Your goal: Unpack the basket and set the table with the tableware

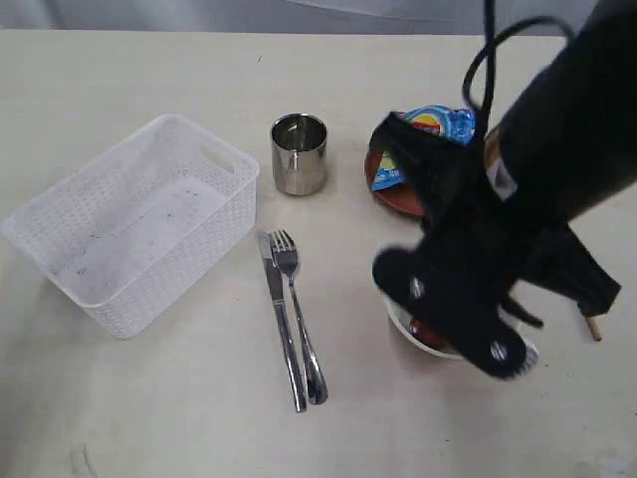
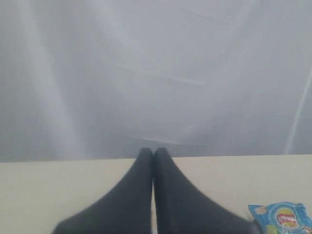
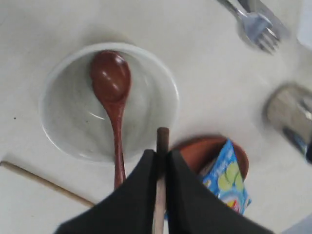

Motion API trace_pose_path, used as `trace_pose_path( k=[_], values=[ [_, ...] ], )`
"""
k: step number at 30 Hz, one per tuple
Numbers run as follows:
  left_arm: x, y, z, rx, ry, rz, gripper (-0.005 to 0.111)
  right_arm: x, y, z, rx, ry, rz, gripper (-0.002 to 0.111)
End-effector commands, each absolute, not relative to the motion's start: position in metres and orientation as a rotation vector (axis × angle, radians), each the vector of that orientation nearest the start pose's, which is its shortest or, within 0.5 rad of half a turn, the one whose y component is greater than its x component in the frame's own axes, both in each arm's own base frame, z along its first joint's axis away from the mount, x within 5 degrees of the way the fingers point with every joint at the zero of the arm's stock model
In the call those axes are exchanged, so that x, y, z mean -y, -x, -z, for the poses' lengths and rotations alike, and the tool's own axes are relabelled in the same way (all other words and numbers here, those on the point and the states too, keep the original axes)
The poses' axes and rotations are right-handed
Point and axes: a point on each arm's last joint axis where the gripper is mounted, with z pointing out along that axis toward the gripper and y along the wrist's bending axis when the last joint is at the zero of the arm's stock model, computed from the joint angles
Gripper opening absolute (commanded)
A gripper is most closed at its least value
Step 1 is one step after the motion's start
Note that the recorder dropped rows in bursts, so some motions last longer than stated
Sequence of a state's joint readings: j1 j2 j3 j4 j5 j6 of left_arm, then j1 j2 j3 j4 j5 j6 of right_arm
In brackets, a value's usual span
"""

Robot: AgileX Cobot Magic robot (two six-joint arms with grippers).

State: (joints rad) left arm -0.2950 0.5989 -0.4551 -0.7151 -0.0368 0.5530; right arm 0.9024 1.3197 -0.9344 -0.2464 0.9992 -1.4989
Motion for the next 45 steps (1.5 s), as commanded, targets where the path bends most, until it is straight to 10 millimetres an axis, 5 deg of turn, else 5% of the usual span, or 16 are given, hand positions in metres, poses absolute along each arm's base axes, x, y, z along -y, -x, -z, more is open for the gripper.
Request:
trace_pose_path(
  k=[1,10,19,33,45],
  values=[
    [0.037,-0.125,-0.318,-1.610,-0.096,0.342,0.000,-0.177,-0.144,-0.235,-0.425,2.901,0.538,0.000],
    [0.037,-0.125,-0.318,-1.610,-0.096,0.342,0.000,-0.163,-0.129,-0.196,-0.359,3.012,0.483,0.000],
    [0.037,-0.125,-0.318,-1.611,-0.099,0.341,0.000,-0.173,-0.107,-0.194,-0.248,3.042,0.416,0.000],
    [0.037,-0.125,-0.318,-1.613,-0.100,0.342,0.000,-0.161,-0.103,-0.177,-0.179,3.082,0.443,0.000],
    [0.037,-0.125,-0.318,-1.613,-0.100,0.342,0.000,-0.161,-0.105,-0.178,-0.355,3.044,0.470,0.000]
  ],
)
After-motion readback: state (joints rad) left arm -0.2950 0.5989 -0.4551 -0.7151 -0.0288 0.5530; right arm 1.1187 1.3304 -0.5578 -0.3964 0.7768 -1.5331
